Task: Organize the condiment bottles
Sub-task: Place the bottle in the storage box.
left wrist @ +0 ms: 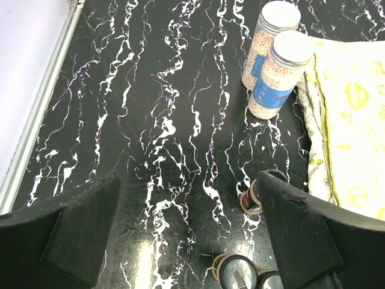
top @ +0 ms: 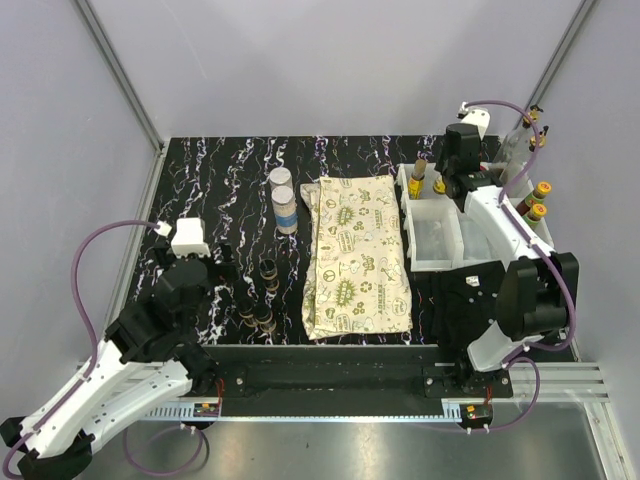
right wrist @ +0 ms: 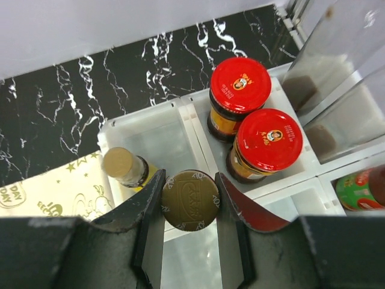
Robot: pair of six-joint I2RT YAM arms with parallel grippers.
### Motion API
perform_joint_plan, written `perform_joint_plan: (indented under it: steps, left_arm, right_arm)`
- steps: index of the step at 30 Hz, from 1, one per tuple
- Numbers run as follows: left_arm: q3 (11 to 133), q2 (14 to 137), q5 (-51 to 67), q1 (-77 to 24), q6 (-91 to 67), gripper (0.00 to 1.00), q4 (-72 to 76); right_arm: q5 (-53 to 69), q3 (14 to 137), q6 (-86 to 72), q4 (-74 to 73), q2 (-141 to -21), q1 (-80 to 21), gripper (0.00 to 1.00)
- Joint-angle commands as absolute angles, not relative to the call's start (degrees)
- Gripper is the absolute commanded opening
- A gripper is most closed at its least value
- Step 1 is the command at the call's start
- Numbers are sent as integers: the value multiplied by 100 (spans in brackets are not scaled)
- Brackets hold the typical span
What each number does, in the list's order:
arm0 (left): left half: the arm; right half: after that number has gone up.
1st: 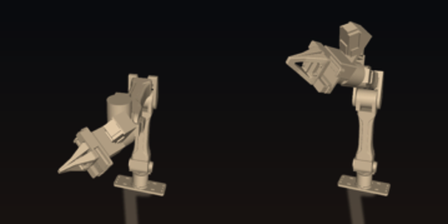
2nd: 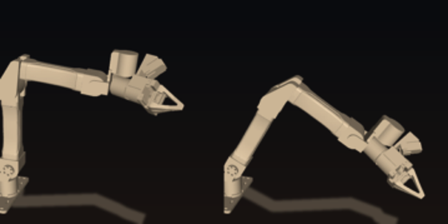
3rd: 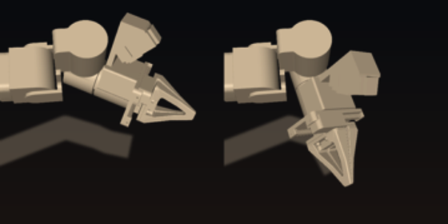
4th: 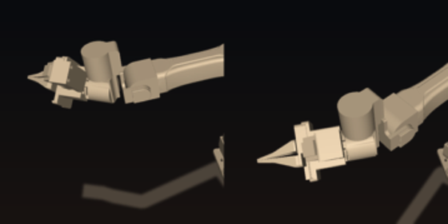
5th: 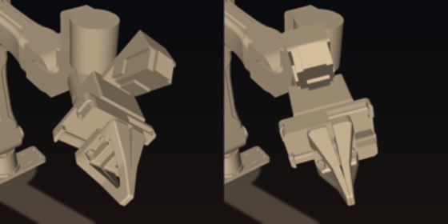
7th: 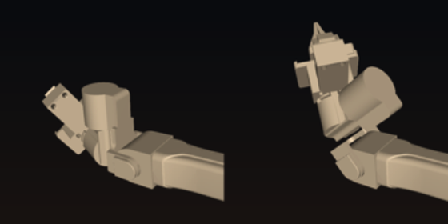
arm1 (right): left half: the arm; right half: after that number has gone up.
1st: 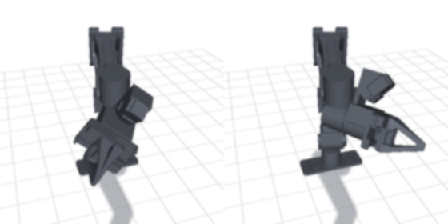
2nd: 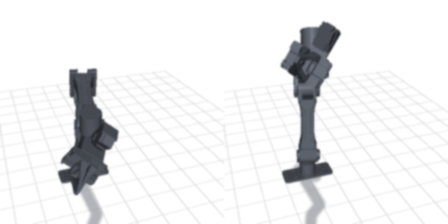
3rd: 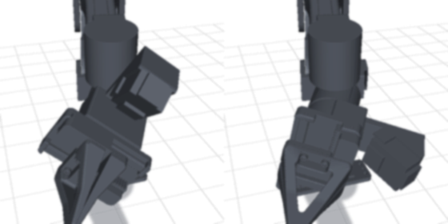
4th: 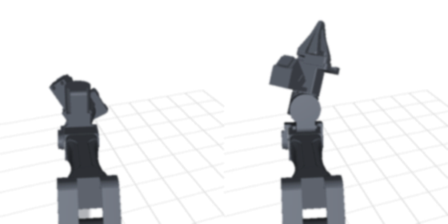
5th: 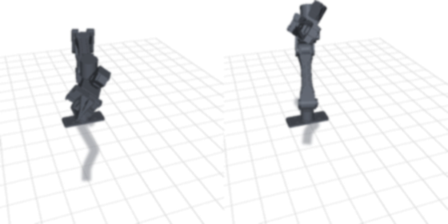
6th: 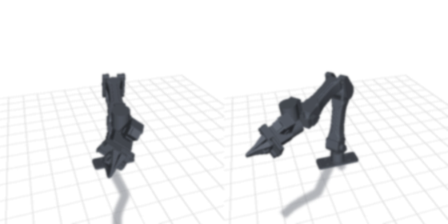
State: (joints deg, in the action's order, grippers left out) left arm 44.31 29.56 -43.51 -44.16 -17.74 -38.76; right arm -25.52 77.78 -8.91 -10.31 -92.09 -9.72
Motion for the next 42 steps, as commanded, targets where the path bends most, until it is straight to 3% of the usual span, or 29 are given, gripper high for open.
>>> perform_joint_plan:
  steps: [1, 27, 30, 34, 35, 37, 38, 42]
  left_arm:
    - [4473, 3120, -4298, -4386, -1635, 99, -3472]
    - [4447, 3111, -4219, -4254, -1582, 99, -3463]
    - [4456, 3138, -4192, -4245, -1573, 99, -3463]
    - [4465, 3146, -4157, -4236, -1591, 99, -3463]
    - [4474, 3146, -4157, -4228, -1591, 99, -3463]
    - [4465, 3138, -4131, -4219, -1591, 99, -3463]
    - [4474, 3112, -4096, -4219, -1591, 99, -3463]
    - [4447, 3041, -4025, -4210, -1564, 99, -3472]
  right_arm:
    - [-2065, 7813, -826, 158, -9447, -844, 0]
    - [-2399, 8121, -826, -448, -10661, -800, 0]
    - [-2417, 8095, -870, -509, -10644, -800, 5]
    - [-2391, 8051, -905, -571, -10495, -800, 30]
    - [-2373, 8042, -905, -589, -10442, -800, 46]
    - [-2321, 8016, -914, -633, -10266, -800, 58]
    - [-2259, 8016, -905, -729, -10187, -800, 69]
    - [-1891, 8051, -923, -1010, -9406, -800, 91]
